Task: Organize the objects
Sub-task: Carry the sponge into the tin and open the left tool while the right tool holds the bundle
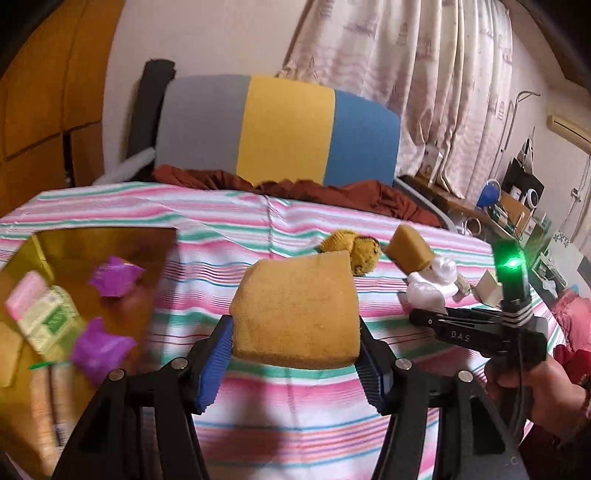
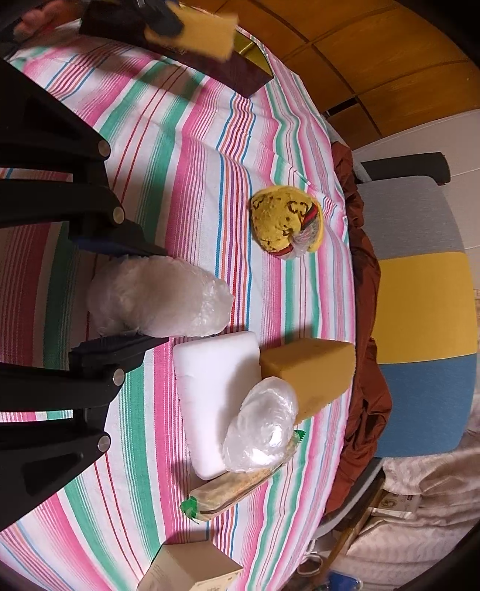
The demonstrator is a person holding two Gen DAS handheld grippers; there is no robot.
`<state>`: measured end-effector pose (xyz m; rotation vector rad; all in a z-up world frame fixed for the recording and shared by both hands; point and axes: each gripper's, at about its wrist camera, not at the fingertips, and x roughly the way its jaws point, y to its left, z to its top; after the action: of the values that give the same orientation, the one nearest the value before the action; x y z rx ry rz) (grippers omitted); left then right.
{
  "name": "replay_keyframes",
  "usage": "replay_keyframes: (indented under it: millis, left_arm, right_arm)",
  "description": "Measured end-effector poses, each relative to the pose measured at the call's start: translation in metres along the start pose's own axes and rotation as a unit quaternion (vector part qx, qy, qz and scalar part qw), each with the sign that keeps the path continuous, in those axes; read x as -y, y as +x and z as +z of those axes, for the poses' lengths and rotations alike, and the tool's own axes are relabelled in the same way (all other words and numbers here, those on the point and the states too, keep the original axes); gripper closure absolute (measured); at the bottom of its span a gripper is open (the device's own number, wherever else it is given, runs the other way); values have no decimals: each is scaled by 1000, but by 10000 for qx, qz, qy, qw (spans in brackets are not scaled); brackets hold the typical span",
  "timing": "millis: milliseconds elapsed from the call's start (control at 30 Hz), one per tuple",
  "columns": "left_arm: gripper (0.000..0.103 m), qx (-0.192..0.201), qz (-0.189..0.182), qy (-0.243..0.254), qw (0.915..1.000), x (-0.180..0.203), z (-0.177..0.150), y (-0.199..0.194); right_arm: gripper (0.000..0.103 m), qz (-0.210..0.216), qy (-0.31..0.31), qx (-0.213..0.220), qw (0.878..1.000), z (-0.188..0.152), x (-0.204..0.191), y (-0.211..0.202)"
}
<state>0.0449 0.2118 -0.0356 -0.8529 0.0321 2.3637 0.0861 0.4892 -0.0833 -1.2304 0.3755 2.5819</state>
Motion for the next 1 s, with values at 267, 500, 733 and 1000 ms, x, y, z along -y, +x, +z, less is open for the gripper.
replay_keyframes:
  millis: [267,500,733,1000]
  left_arm:
    - [40,259,484,-323,9980,-56,3,-45]
    - [40,3,712,-924,9932,-122,4,-52]
    - [40,-511,1131,-1016,9871,-168,42,-8]
    - [40,-1108,1326,-1584,9722,-219,57,50]
  right_arm:
    - [66,-60,-47,52,10000,-1,-2,-1]
    - [66,-116,-88,68,9999,-1,-4,-1]
    - [66,-152,-115,90,9998,-2,-5,0]
    - [65,-192,-158,154,9996,-4,-6,0]
